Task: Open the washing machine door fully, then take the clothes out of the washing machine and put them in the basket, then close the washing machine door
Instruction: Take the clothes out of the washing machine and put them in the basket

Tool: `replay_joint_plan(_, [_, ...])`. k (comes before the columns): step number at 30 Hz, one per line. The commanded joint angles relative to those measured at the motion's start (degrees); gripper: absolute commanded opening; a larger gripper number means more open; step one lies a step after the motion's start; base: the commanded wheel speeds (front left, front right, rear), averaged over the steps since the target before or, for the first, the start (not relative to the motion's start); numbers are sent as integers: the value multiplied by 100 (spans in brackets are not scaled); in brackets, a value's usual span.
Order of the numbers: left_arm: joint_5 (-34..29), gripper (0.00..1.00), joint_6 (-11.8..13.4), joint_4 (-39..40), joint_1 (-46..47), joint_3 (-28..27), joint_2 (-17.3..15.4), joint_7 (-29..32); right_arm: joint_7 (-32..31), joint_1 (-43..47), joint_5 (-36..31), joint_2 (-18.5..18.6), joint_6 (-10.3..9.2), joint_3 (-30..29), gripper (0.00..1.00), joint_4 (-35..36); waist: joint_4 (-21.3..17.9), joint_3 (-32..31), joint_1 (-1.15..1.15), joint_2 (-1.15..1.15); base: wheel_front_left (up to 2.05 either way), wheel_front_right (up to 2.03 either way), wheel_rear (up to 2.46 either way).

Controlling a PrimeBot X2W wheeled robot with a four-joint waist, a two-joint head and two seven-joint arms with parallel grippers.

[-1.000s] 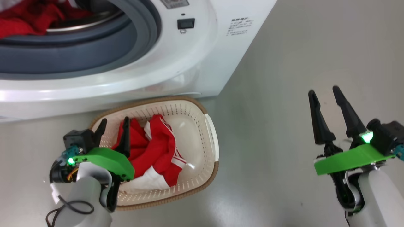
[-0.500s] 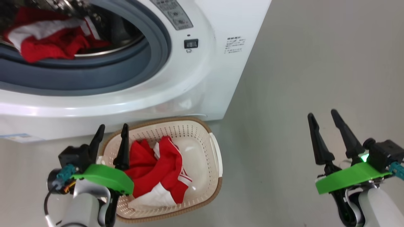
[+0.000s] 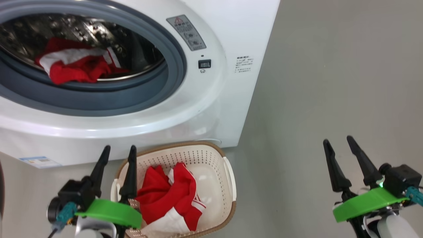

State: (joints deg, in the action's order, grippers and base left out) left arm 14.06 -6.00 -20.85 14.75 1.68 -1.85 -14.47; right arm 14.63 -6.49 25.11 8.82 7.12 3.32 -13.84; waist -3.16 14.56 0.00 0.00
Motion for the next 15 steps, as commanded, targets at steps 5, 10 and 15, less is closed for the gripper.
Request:
replay_joint_plan(5, [-54,100,109,585,-457,-213,-103,-52,37,259,-30,127,36,121,100,125,46,-297,0,0,0,0,0])
replay_joint_plan(10, [-98,100,172,970,-791,-255,-103,-52,37,425,-34,154,36,95,100,122,73,-469,0,0,0,0,0])
replay_joint_plan(15, [-85,100,205,1213,-1078,-301,-103,-52,37,548,-39,171,36,93,100,139,68,-568,0,0,0,0,0])
